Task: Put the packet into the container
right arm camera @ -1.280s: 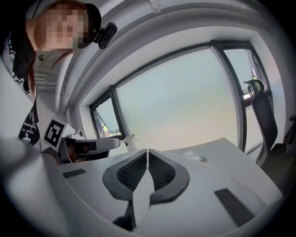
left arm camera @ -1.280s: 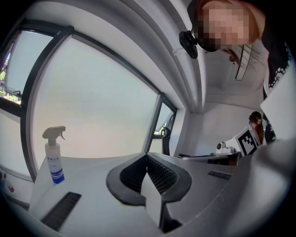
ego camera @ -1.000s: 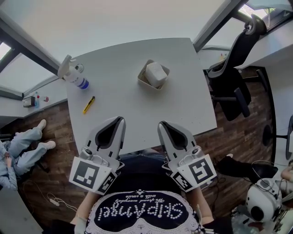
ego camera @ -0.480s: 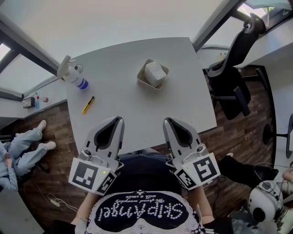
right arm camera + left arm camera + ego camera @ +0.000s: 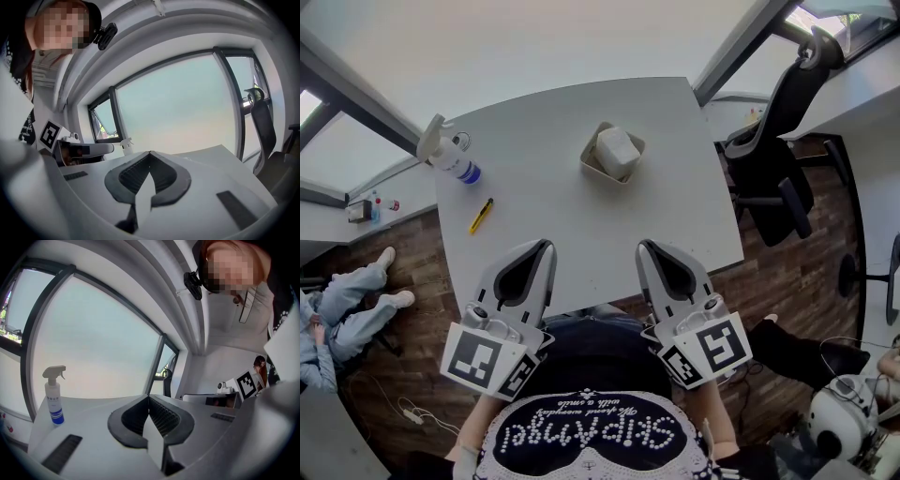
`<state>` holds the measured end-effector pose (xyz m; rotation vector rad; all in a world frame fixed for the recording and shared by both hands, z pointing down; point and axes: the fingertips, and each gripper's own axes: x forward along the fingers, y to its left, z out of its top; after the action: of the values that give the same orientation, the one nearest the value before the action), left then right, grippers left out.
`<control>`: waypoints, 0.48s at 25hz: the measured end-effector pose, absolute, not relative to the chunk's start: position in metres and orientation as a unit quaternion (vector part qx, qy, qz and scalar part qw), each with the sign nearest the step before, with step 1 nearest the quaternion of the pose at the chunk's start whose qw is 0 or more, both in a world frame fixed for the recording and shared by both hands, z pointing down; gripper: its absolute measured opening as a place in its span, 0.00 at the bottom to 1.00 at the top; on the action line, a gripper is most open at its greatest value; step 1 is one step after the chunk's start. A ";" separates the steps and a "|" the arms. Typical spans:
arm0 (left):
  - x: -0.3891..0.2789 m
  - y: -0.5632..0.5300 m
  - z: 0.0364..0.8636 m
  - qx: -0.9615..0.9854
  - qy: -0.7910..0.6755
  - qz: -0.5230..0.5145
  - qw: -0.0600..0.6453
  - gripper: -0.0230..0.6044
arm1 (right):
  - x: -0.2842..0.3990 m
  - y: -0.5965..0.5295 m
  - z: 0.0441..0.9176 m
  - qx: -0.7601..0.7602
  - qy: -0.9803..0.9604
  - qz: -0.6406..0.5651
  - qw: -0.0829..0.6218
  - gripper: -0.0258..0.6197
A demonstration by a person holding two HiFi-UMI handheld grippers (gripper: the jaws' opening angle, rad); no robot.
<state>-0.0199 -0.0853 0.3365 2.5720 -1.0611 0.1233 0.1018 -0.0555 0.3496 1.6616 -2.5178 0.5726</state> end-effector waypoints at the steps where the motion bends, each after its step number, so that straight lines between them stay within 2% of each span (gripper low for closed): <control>1: -0.020 -0.086 0.336 0.909 -0.375 0.043 0.177 0.05 | 0.102 -0.056 0.350 0.540 -0.820 0.186 0.036 0.06; 12: -0.015 -0.087 0.336 0.909 -0.373 0.044 0.180 0.05 | 0.105 -0.058 0.348 0.538 -0.823 0.179 0.042 0.06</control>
<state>-0.0147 -0.0868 0.3361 2.5693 -1.0535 0.1249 0.1048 -0.0576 0.3481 1.6448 -2.5179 0.5478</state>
